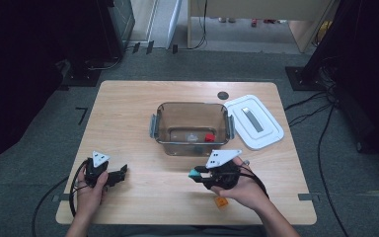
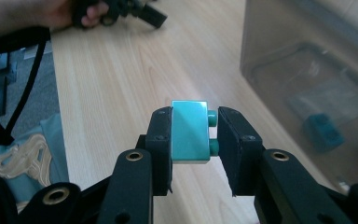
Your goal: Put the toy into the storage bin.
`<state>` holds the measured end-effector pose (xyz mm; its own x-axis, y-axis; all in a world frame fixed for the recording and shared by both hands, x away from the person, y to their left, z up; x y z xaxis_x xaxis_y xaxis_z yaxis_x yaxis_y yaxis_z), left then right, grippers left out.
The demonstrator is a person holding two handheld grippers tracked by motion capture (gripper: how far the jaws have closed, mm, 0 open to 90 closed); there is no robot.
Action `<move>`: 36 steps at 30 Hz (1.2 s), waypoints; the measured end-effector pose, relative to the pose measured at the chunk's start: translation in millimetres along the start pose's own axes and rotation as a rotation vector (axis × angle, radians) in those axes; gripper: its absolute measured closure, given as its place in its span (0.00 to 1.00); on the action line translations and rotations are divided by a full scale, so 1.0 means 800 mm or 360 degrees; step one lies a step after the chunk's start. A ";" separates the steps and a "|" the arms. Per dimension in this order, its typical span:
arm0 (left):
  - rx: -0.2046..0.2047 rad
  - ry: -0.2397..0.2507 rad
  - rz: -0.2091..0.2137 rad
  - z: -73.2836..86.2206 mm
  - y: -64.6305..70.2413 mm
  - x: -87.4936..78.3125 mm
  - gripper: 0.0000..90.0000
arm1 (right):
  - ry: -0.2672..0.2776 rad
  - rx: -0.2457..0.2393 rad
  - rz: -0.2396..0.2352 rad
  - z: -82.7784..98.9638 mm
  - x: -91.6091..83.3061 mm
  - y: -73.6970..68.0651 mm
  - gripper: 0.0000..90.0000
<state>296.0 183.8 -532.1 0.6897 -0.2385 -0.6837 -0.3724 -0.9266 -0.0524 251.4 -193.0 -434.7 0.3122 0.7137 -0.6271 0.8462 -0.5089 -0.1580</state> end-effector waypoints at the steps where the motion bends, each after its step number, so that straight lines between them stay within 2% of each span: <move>1: 0.0003 -0.0003 0.0000 0.000 0.000 0.000 0.14 | 0.0009 -0.0005 0.0004 -0.004 -0.003 0.001 0.75; 14: 0.0002 -0.0001 -0.0001 0.000 0.000 0.000 0.14 | 0.0099 -0.0036 0.0047 -0.052 -0.035 0.010 0.75; 28: 0.0000 -0.0002 0.0000 0.000 0.000 0.000 0.14 | 0.0174 -0.0065 0.0097 -0.097 -0.058 0.020 0.75; 36: 0.0003 -0.0002 0.0000 0.000 0.000 0.000 0.14 | 0.0193 -0.0073 0.0137 -0.117 -0.062 0.030 0.75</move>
<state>296.1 184.1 -532.0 0.6889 -0.2378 -0.6847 -0.3735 -0.9260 -0.0542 296.5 -195.4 -336.3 0.4318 0.7229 -0.5394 0.8322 -0.5499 -0.0709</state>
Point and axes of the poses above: each handheld gripper's, and its own axes: x roughly forward along the jaws, z roughly out of its underside, y roughly to its right, the point moved 2 cm from there along x, roughly forward along the jaws, and after that the axes turned 4 degrees about x, right-handed, at the moved point
